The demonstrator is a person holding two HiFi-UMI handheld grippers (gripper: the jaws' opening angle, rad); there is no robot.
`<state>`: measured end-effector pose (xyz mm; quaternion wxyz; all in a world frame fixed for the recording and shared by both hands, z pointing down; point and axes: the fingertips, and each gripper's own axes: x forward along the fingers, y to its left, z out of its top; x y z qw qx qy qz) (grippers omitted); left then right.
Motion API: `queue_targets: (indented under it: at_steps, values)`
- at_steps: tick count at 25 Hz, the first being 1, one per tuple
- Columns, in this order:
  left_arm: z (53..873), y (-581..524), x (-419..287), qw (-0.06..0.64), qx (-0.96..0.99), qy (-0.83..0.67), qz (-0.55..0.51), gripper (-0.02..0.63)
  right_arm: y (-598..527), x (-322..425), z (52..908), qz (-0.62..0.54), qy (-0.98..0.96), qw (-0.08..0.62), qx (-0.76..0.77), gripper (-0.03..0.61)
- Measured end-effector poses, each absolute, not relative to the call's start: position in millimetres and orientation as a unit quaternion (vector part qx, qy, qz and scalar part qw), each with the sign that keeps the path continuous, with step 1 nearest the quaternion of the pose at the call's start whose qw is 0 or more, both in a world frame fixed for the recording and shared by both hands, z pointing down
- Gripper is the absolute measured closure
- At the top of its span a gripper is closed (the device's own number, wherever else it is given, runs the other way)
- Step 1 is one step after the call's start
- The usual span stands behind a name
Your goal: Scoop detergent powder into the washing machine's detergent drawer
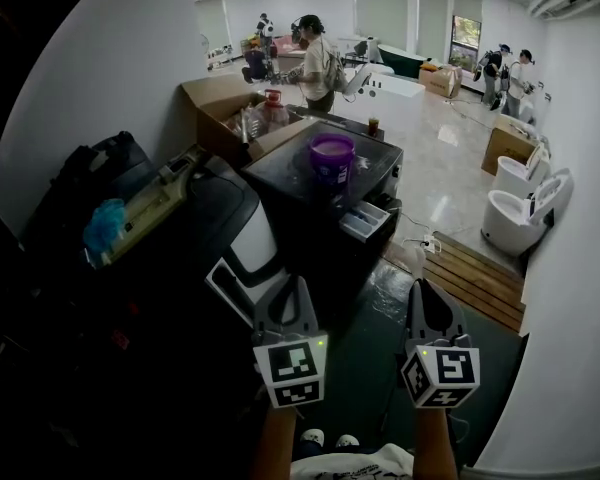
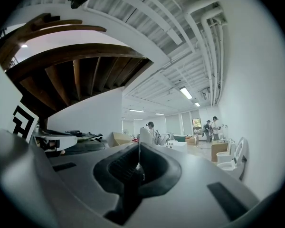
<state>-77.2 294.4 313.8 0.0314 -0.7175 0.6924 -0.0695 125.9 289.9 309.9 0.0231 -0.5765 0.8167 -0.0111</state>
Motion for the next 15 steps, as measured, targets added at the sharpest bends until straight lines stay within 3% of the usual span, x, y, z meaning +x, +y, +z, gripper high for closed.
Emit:
queue_targets:
  at_steps: [15]
  values:
    - [325.8,295.4,-53.1,0.022,-0.711,0.699,-0.071,0.612,285.5,147.7,317.9,-0.018,0.822,0.024,-0.568,0.558]
